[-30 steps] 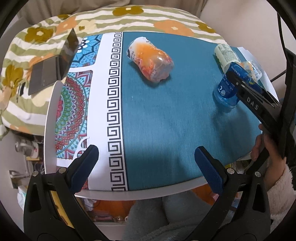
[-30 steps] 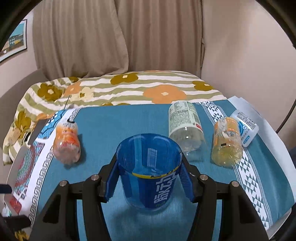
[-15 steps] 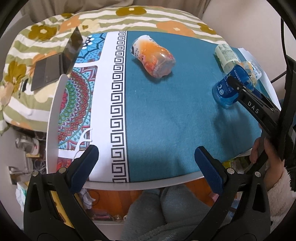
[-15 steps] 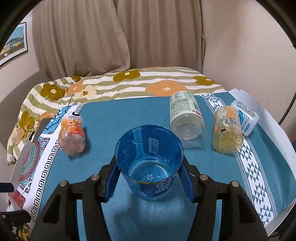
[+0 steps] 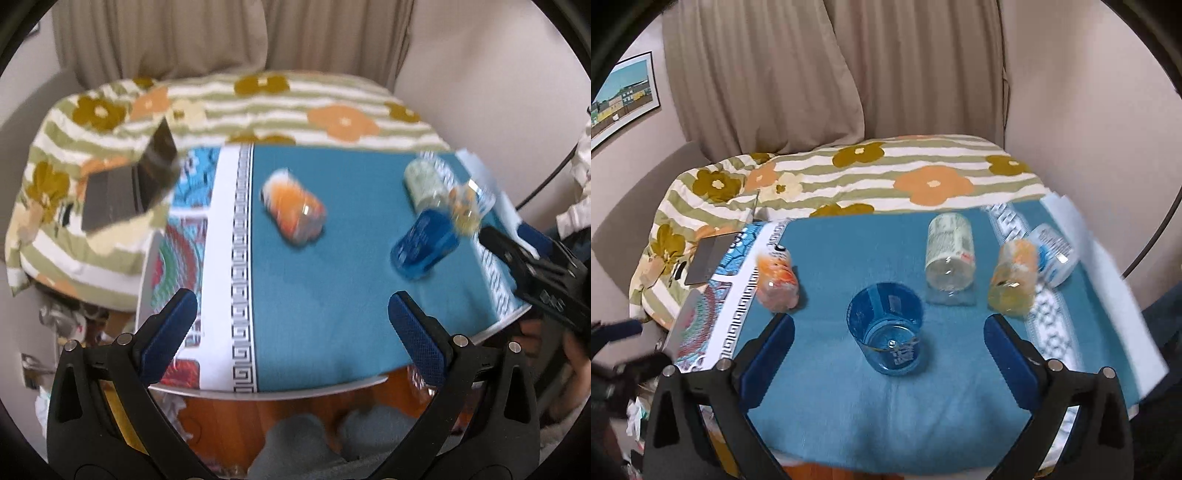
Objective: Flip cup upright
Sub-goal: 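Lower the cup onto the cloth and open the right gripper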
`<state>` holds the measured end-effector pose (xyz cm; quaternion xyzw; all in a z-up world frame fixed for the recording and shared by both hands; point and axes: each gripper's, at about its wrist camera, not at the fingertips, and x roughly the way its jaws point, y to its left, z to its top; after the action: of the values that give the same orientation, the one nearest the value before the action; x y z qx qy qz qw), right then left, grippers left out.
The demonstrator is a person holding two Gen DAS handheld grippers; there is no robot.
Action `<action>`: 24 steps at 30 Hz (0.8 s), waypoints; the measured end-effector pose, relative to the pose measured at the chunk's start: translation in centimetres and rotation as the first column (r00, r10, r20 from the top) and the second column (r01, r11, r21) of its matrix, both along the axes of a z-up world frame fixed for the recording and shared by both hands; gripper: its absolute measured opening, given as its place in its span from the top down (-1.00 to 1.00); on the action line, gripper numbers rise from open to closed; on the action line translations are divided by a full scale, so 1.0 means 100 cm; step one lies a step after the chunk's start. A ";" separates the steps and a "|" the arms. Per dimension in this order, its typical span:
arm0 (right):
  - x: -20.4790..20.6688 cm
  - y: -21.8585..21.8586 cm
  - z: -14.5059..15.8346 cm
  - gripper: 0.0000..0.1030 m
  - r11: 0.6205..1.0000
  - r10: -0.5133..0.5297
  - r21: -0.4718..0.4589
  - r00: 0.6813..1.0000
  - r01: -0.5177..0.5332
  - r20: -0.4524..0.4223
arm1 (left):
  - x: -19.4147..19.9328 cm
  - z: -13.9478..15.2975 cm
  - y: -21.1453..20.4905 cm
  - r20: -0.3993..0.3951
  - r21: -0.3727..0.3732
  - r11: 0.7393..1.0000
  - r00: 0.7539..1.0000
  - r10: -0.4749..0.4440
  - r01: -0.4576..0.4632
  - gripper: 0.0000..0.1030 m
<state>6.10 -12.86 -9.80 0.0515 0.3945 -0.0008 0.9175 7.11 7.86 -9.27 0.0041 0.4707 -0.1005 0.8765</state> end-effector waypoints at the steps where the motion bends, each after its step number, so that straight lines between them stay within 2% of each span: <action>1: -0.005 -0.003 0.011 -0.99 1.000 0.008 -0.004 1.000 -0.008 0.000 | -0.002 0.009 -0.004 0.024 -0.001 1.000 1.000 0.008 -0.008 -1.00; 5: -0.022 -0.015 0.039 -0.99 0.999 0.038 -0.022 0.999 -0.038 -0.003 | -0.012 0.034 -0.019 0.085 -0.004 1.000 0.996 0.028 -0.028 -1.00; 11: -0.045 -0.044 0.065 -0.99 0.999 0.024 -0.026 0.999 -0.025 -0.026 | -0.041 0.058 -0.046 0.174 0.004 0.998 0.983 0.057 -0.059 -1.00; 17: -0.059 -0.060 0.066 -0.99 0.998 0.032 -0.060 0.998 -0.035 -0.045 | -0.064 0.064 -0.065 0.220 0.000 0.997 0.973 0.074 -0.076 -1.00; 24: -0.070 -0.071 0.068 -0.99 0.999 0.021 -0.049 0.999 -0.023 -0.042 | -0.077 0.068 -0.075 0.246 0.002 0.996 0.966 0.081 -0.084 -1.00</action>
<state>-0.90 -19.96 -2.99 0.0242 0.4139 -0.0016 0.9100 -0.61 0.32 -2.46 0.0025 0.3588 -0.0598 0.9315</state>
